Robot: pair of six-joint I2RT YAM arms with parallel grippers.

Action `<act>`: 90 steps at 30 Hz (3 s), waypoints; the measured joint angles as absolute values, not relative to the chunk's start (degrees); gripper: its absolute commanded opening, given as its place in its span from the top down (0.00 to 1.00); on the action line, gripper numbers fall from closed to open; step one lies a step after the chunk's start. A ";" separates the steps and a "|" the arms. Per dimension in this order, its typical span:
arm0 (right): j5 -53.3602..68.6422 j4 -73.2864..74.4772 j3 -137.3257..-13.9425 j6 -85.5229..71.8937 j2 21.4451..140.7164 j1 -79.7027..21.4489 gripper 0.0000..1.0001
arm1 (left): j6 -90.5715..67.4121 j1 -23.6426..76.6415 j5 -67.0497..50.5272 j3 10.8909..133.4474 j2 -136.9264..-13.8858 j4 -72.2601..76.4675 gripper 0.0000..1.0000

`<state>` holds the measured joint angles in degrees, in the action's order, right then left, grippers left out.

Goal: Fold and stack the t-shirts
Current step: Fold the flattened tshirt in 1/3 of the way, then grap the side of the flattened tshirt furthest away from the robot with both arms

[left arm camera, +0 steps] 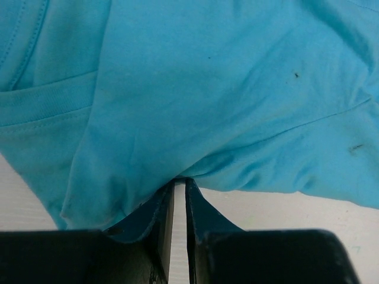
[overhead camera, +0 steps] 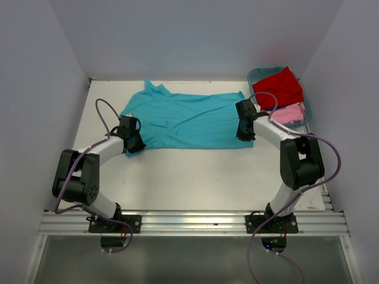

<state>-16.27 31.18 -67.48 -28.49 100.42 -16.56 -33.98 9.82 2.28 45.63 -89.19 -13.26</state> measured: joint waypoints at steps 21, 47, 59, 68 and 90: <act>-16.47 29.02 -65.47 -29.36 104.53 -14.39 1.00 | -33.89 9.58 9.34 44.10 -81.67 -20.25 0.86; -16.34 27.05 -63.75 -31.55 103.61 -9.87 1.00 | -36.86 7.07 17.08 43.27 -84.75 -25.98 0.94; -16.99 30.98 -58.37 -31.86 98.28 -8.56 1.00 | -36.64 4.89 15.99 43.64 -74.67 -34.96 0.97; -12.43 34.41 -55.61 -31.24 92.33 -8.56 1.00 | -34.22 4.89 2.04 44.75 -64.99 -28.16 1.00; -9.56 32.29 -63.68 -30.41 98.28 -8.56 1.00 | -30.48 4.89 -11.49 43.90 -87.33 -9.39 1.00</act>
